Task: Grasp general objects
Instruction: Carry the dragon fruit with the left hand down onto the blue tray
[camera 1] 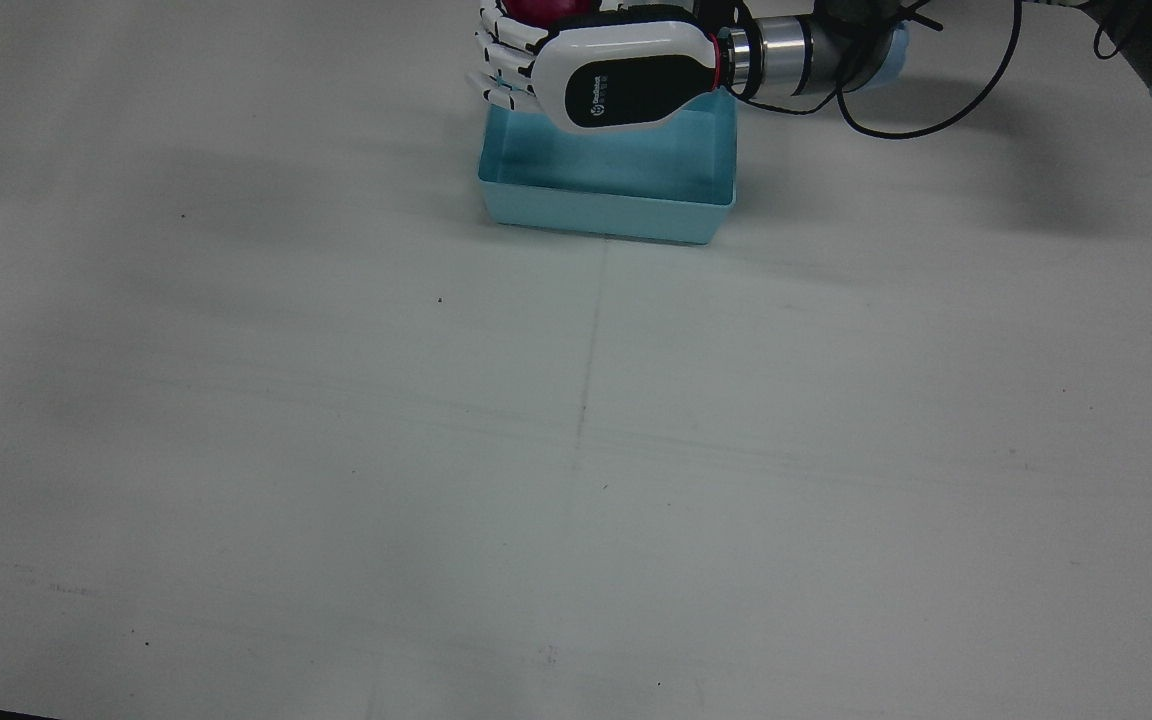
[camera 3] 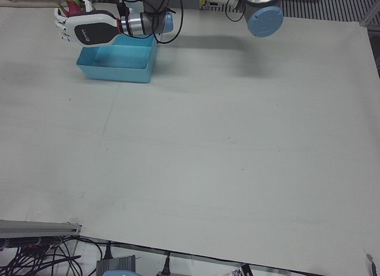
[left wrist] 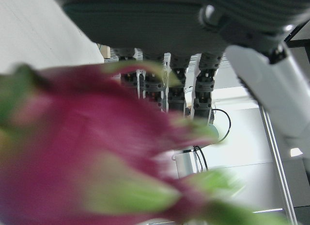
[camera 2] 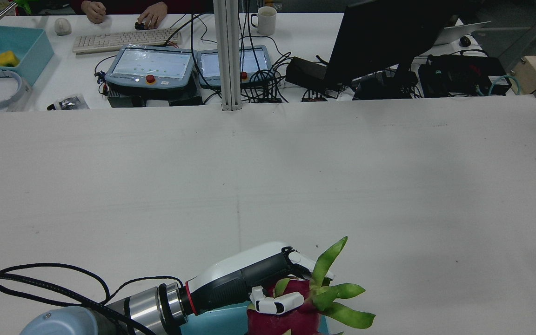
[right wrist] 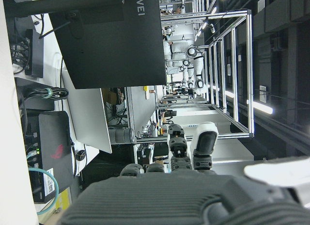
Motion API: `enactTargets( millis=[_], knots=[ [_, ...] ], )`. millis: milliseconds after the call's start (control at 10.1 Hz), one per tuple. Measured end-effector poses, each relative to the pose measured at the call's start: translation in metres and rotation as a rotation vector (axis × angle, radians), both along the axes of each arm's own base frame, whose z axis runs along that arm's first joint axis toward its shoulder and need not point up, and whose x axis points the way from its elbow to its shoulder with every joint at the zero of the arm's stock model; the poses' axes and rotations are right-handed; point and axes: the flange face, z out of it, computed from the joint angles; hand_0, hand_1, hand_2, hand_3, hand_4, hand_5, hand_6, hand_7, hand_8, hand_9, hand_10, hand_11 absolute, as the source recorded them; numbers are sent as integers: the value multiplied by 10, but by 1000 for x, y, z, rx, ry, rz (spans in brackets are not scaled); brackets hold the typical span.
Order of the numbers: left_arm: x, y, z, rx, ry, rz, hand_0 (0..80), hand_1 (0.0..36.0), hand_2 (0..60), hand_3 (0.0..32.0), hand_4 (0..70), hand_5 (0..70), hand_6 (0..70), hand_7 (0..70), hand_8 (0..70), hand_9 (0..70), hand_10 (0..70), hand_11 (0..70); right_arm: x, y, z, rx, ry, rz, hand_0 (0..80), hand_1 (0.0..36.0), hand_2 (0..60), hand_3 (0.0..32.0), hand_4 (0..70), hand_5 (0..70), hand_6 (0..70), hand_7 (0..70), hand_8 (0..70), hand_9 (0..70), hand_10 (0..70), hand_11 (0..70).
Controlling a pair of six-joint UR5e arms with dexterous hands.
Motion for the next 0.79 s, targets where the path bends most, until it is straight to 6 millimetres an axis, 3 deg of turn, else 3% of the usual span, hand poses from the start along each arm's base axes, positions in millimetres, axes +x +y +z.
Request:
enactTargets(
  millis=[297,495,594,693,792],
  knots=[
    [2,-1,4,-4,-9,-1,482,38,0,0,149,130,143,292,154,57,189,280,0,0,0,0,0,0,0,0,0,0,0,0,0,0,0,0,0,0],
    [3,-7,10,-10,-18,-7,469,16,0,0,206,149,168,323,180,94,214,312,0,0,0,0,0,0,0,0,0,0,0,0,0,0,0,0,0,0],
    [0,-12,16,-20,-27,-11,459,0,0,0,325,226,235,404,229,161,262,375,0,0,0,0,0,0,0,0,0,0,0,0,0,0,0,0,0,0],
    [-10,-28,27,-45,-39,-29,435,0,0,0,460,319,367,536,321,280,329,458,0,0,0,0,0,0,0,0,0,0,0,0,0,0,0,0,0,0],
    [-25,-49,36,-72,-47,-58,429,0,0,0,684,599,673,700,475,465,410,559,0,0,0,1,0,0,0,0,0,0,0,0,0,0,0,0,0,0]
  ],
)
